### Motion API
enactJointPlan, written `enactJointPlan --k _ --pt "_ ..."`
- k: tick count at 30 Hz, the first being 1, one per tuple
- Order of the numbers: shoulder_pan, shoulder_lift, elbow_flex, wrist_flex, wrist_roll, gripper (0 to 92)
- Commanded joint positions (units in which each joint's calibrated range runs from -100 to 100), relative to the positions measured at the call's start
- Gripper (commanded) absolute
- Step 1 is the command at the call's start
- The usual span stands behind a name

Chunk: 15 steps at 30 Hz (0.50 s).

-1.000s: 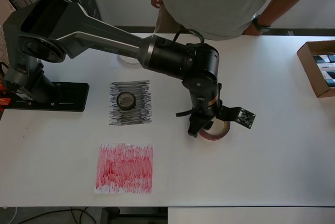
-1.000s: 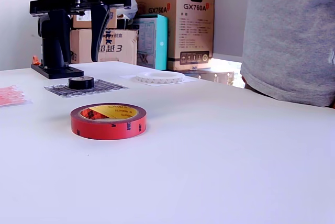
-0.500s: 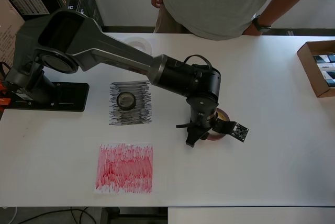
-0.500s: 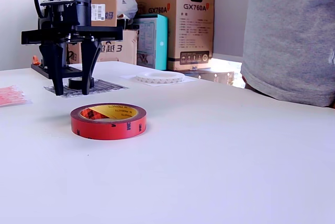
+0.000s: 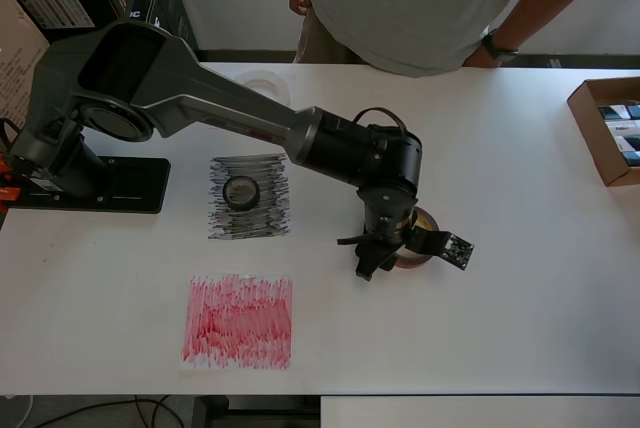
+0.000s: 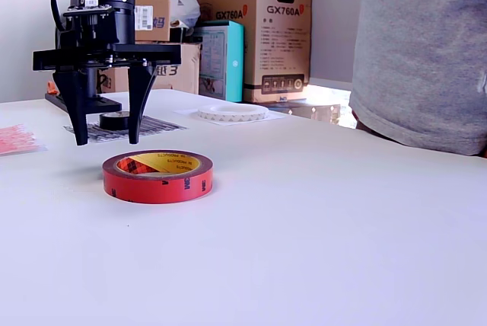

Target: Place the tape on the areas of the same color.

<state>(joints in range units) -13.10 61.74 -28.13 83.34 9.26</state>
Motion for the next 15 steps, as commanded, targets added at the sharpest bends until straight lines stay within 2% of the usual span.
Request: enactJointPlan --k 1,15 --pt "0.25 0.00 -0.27 -1.66 0.17 64.1" --pt "-0.07 2.15 -0.27 -3.36 0.74 63.8"
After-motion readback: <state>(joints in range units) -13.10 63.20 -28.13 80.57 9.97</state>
